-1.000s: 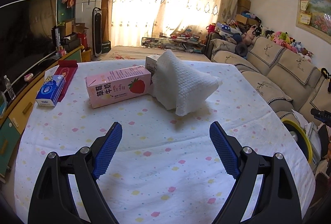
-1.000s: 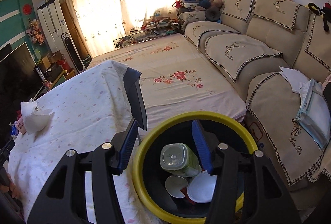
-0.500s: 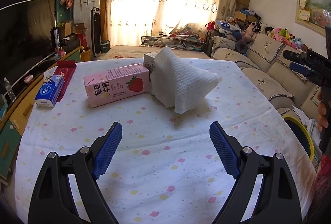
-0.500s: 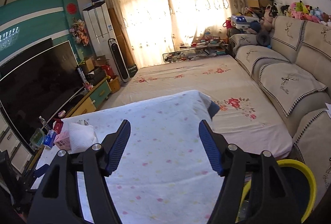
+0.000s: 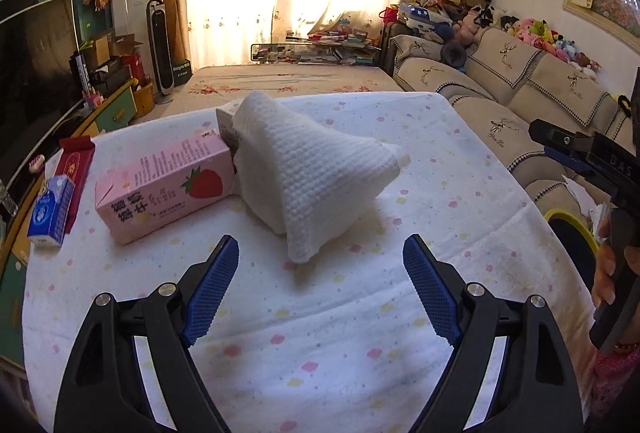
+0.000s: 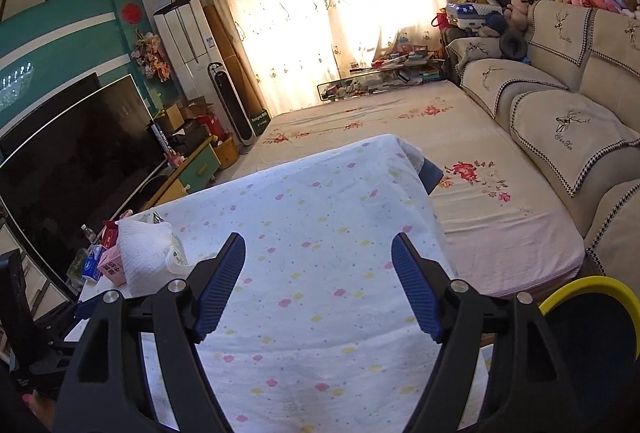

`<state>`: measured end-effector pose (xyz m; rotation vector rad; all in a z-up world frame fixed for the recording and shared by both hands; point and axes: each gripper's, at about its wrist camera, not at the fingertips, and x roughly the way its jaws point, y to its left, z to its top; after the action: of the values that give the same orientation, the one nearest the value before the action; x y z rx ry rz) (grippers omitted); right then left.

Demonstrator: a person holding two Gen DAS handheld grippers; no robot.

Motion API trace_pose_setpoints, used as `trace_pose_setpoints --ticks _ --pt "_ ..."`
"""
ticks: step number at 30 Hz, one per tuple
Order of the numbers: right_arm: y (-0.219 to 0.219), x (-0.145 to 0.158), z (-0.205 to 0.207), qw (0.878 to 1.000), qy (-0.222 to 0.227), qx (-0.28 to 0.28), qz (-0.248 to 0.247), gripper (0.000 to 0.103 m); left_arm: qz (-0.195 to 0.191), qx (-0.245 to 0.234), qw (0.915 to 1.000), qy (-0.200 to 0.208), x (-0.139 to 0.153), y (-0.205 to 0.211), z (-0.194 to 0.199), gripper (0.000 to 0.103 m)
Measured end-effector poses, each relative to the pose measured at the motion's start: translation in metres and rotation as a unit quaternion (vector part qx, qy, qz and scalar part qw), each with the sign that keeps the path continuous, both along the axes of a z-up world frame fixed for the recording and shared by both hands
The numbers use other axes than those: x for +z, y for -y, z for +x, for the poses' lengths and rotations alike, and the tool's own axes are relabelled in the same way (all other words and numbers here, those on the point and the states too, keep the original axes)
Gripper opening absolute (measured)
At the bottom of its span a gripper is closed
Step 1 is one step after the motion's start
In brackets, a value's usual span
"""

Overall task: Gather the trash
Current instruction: 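Grasp the white tissue with the left tool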

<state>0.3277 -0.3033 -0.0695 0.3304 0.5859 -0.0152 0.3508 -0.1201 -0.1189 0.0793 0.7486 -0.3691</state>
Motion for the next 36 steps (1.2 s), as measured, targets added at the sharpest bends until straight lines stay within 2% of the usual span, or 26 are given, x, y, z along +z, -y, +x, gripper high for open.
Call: trace_pose_setpoints --ticks 3,6,12,14,17,20,29,36 --pt "-0.001 -0.001 0.001 1.000 -0.006 0.006 0.007 0.072 0.018 0.006 0.9998 0.010 0.003 0.010 0.012 0.083" --pt "-0.004 -0.004 0.003 1.000 -0.012 0.012 0.006 0.072 0.019 0.011 0.9997 0.013 0.005 0.014 0.020 0.080" --pt "-0.009 -0.006 0.005 1.000 -0.016 0.018 -0.001 0.072 0.019 -0.003 0.9998 0.004 -0.001 0.022 0.031 0.048" --pt "-0.009 -0.006 0.005 1.000 -0.017 0.015 -0.002 0.072 0.017 -0.004 0.9999 0.002 -0.003 0.020 0.030 0.027" --pt "-0.008 -0.008 0.006 1.000 -0.022 0.013 0.000 0.072 0.016 0.001 0.9998 0.012 0.000 0.015 0.022 0.011" --pt "-0.009 -0.010 0.007 1.000 -0.026 0.012 -0.002 0.072 0.012 0.003 0.9996 0.023 0.008 0.009 0.008 0.006" --pt "-0.007 -0.010 0.007 1.000 -0.023 0.009 -0.001 0.072 0.009 -0.012 0.9983 0.056 0.047 -0.014 -0.065 0.006" --pt "-0.005 -0.005 0.003 1.000 -0.013 0.003 -0.002 0.072 0.011 -0.002 0.9964 0.084 0.086 -0.039 -0.127 0.006"
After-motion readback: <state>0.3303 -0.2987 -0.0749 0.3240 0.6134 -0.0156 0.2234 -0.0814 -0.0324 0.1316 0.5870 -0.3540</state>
